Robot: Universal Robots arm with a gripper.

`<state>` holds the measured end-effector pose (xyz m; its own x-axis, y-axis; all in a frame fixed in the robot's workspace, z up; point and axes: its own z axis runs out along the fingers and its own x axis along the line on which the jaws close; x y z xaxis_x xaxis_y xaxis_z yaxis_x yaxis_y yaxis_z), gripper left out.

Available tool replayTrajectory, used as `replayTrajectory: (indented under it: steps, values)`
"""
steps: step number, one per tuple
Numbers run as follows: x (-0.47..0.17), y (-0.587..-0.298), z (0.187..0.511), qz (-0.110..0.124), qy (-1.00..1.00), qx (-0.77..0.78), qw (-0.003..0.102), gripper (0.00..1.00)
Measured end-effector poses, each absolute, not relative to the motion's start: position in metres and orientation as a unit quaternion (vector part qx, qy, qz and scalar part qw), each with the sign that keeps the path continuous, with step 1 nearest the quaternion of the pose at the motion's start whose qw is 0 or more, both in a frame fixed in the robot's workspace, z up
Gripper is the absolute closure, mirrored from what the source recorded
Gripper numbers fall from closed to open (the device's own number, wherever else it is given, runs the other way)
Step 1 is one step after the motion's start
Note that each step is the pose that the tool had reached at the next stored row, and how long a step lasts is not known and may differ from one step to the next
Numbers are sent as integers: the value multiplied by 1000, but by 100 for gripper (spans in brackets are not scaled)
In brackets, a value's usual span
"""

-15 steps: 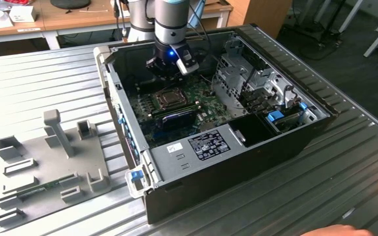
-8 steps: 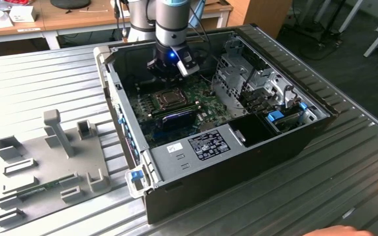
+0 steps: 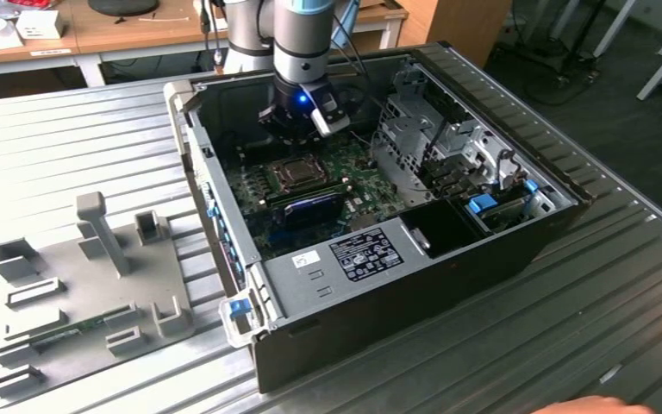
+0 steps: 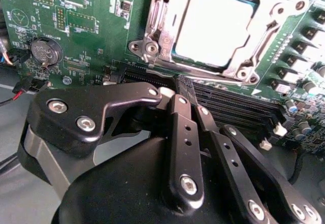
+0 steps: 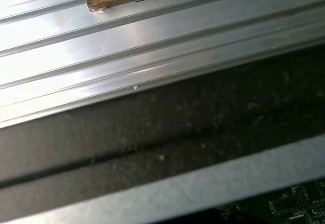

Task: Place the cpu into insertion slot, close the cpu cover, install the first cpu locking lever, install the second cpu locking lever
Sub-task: 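Install the first cpu locking lever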

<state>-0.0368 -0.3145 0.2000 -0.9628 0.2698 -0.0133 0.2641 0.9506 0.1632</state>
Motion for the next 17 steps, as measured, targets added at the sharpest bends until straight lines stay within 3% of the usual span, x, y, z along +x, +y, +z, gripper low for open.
replayTrajectory:
  steps: [17]
  values:
    - [-36,-314,198,80,985,153,19,89]
